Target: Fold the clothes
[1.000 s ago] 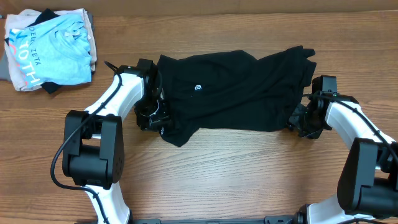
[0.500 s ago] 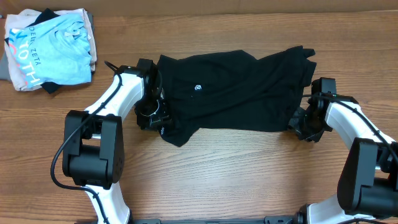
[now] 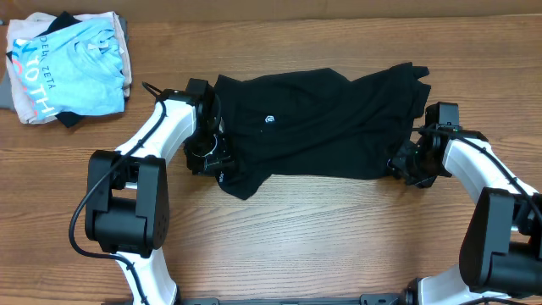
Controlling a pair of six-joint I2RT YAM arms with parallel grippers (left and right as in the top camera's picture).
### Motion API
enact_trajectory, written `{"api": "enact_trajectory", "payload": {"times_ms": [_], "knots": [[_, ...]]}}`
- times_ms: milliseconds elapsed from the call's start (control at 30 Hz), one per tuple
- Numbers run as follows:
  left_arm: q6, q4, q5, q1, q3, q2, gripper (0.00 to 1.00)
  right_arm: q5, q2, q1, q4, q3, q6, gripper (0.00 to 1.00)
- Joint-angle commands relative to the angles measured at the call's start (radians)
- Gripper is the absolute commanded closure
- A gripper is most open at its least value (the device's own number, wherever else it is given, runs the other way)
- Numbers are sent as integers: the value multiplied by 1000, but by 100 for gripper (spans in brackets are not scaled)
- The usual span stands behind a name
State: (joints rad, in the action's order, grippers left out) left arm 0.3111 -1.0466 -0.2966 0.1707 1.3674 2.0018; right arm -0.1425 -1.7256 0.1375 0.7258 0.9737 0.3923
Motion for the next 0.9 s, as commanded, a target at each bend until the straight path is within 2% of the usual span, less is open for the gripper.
{"api": "enact_trajectory", "payload": {"times_ms": [0,200,300,367,433,500,533,567,733,867], "knots": [[-5,2,-7,6,-5,12,38,-8,-3,8,-19,-21,-1,55],[-5,4,-8,6,-5,12,37,-6,-3,8,-80,-67,0,65],[-5,3,-8,6,-5,12,38,-5,-3,8,-84,-69,0,77],[-5,4,-7,6,-5,12,46,-4,-3,8,-87,-65,0,87],[-5,1,-8,6,-5,12,66,-5,-3,10,-82,-51,1,96],[-5,-5,-8,6,-3,12,80,-5,-1,10,-51,-21,4,96],[-4,-13,-8,6,0,12,91,-5,1,10,-28,0,4,96],[-5,-26,-8,5,6,12,96,-4,2,10,-5,21,4,96],[-5,-118,1,-14,61,2,96,57,3,10,197,187,4,96],[18,-195,99,-31,103,-50,96,127,3,10,383,325,4,96]]}}
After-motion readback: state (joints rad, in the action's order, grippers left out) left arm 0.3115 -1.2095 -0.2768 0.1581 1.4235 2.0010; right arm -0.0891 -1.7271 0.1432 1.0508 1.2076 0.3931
